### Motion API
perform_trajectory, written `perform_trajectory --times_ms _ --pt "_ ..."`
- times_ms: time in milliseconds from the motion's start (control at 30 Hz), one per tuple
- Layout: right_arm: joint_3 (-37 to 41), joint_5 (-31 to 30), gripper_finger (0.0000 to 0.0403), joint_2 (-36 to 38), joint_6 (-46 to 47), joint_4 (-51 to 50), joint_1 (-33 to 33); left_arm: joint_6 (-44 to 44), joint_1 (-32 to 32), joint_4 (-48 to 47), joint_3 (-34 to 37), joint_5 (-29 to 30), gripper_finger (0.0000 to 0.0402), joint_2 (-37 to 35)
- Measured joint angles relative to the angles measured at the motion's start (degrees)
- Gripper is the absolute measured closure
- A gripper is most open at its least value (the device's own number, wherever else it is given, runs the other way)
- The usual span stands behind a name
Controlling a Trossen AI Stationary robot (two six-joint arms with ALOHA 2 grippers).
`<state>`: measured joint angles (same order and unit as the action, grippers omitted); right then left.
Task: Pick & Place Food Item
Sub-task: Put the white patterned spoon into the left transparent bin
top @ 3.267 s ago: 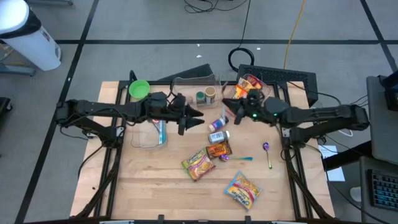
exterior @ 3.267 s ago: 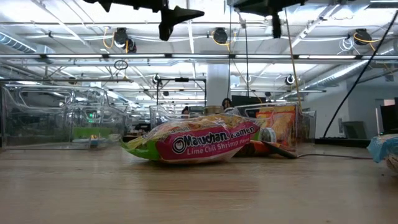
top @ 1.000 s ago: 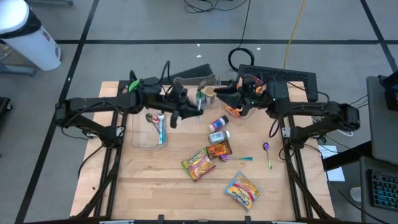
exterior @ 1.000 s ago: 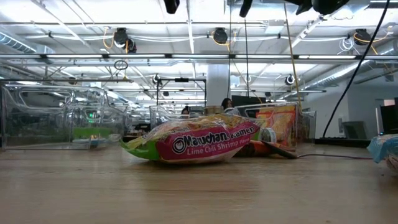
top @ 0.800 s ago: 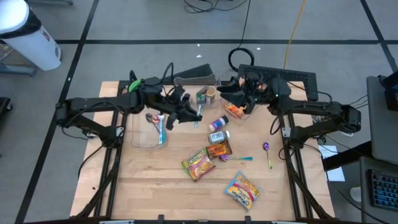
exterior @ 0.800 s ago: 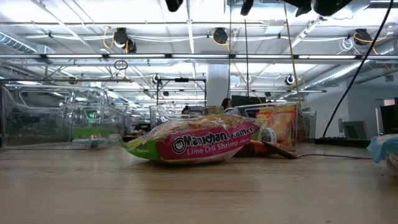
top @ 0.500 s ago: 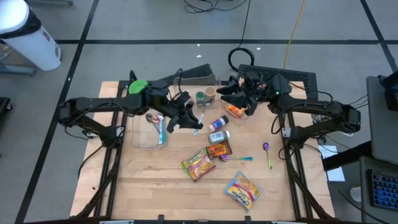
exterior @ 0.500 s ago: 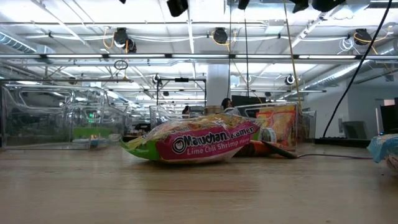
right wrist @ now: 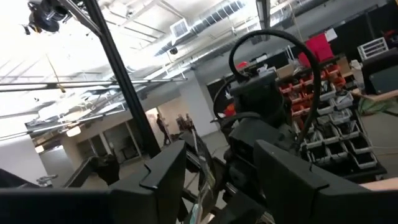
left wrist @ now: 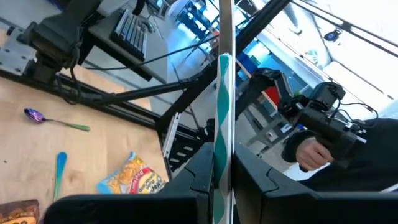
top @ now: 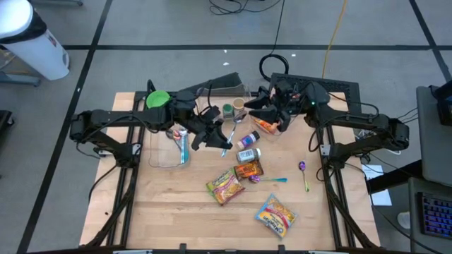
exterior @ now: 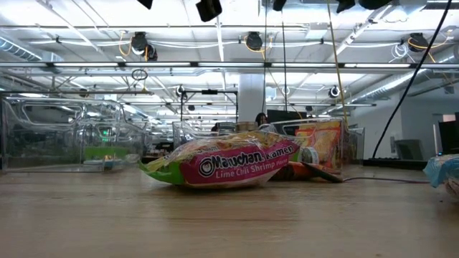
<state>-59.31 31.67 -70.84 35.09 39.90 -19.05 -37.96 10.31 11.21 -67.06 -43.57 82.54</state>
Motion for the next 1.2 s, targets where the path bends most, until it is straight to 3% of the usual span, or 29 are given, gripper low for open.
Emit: perform_trajectory --times_ms 533,700,967,1067,1200 --pt "0.0 -0.4 0.0228 -0.4 -3.2 -3.0 2.7 -1.9 0.3 -1.1 0.0 0.1 0.0370 0.0" --pt "0.0 -3.0 0.0273 -1.0 -3.9 -3.2 3.3 -2.0 0.3 -1.5 0.0 0.1 0.0370 0.0" --pt "0.0 -6.5 0.0392 -3.1 -5.4 -3.1 4.5 -2.2 -0.2 -3.2 0.0 1.8 0.0370 0.0" --pt "0.0 -9.3 0.0394 -3.1 -6.0 -3.2 5.4 -1.4 -0.4 -2.9 0.0 4.6 0.0358 0.0" --pt "0.1 -11.0 0.0400 -2.8 -6.4 -3.0 5.6 0.1 -0.4 -1.6 0.0 8.4 0.0309 -0.1"
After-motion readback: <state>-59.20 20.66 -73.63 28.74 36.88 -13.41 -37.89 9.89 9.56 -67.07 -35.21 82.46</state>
